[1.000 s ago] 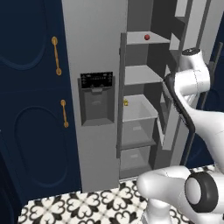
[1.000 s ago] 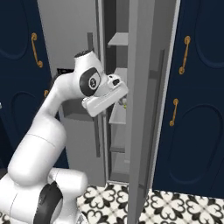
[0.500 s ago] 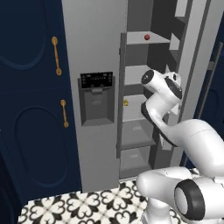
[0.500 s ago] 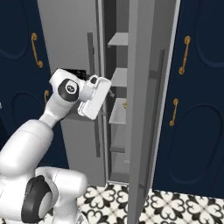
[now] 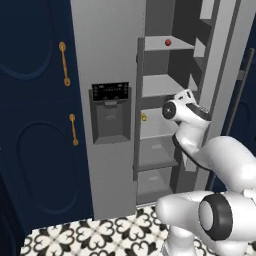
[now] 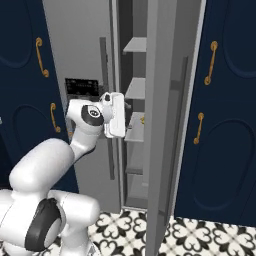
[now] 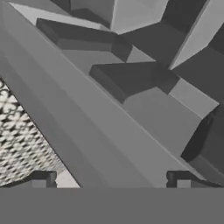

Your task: Take the strawberry from the fridge and place it on top of the pancake, located on the dining counter.

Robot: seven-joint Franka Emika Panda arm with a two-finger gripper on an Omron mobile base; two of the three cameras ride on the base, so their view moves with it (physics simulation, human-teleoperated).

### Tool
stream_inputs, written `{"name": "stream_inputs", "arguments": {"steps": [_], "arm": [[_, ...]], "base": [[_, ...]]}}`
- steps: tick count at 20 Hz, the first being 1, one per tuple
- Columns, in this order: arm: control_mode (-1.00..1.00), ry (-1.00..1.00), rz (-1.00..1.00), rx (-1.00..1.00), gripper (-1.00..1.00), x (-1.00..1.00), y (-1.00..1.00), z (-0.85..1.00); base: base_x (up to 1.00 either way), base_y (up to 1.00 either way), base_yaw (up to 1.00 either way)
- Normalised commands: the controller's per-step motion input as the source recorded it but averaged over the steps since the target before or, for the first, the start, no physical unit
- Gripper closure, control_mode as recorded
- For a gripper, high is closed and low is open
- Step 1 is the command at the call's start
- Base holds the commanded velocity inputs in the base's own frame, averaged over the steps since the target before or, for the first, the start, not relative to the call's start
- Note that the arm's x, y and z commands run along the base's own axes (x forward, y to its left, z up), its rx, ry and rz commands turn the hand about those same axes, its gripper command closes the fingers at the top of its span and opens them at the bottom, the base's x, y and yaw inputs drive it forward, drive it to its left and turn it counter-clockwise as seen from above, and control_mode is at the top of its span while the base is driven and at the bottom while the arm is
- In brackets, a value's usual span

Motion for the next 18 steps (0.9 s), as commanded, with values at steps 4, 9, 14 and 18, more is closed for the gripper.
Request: {"name": "stream_inputs", "arguments": {"steps": [4, 9, 14, 18], "arm": [[-1.00, 0.16, 0.14, -0.14, -1.00, 0.63, -0.09, -0.07], [-1.00, 0.18, 0.02, -0.05, -1.00, 0.27, -0.42, -0.15], [-1.00, 0.09, 0.00, -0.01, -1.00, 0.00, -0.65, -0.12], [-1.00, 0.04, 0.00, 0.00, -1.00, 0.00, -0.66, -0.12]], "base": [[0.00, 0.00, 0.00], [0.00, 0.00, 0.00], [0.00, 0.00, 0.00], [0.00, 0.00, 0.00]]}}
